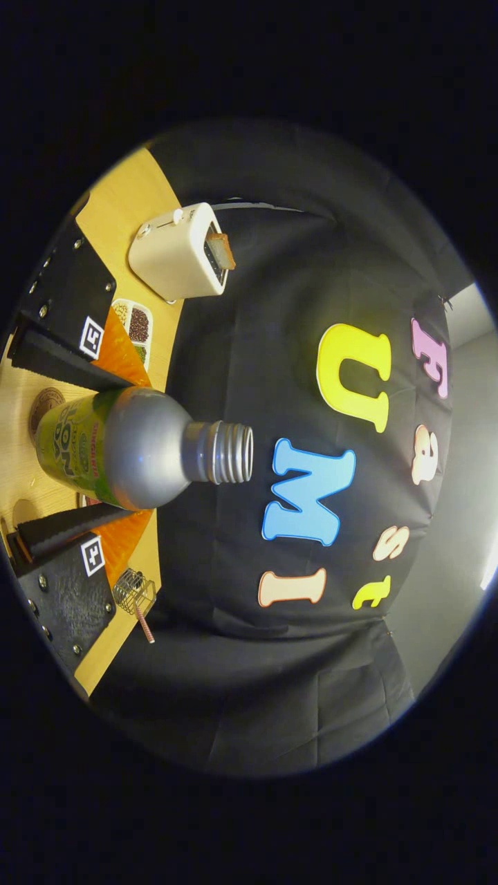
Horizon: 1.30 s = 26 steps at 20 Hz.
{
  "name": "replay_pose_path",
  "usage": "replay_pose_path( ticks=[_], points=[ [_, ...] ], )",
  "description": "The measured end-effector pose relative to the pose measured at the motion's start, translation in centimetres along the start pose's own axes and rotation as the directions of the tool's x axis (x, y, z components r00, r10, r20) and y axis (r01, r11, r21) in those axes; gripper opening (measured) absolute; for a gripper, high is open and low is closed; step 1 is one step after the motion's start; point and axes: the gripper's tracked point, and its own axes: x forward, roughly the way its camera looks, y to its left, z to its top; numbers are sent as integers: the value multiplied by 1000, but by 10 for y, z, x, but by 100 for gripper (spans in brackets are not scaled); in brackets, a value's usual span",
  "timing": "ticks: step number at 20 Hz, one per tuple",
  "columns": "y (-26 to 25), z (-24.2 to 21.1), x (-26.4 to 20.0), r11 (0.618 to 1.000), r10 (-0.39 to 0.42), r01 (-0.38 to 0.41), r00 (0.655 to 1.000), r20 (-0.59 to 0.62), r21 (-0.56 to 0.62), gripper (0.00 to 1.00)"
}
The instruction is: Take the bottle from table, then pour the juice into the cup, finally place the bottle on the coaster
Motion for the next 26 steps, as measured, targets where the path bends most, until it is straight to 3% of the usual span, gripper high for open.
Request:
replay_pose_path(
  ticks=[16,26],
  points=[
    [22,-89,51,997,-7,14,995,-98,71,78],
    [27,-95,49,998,4,0,997,-82,59,78]
  ],
)
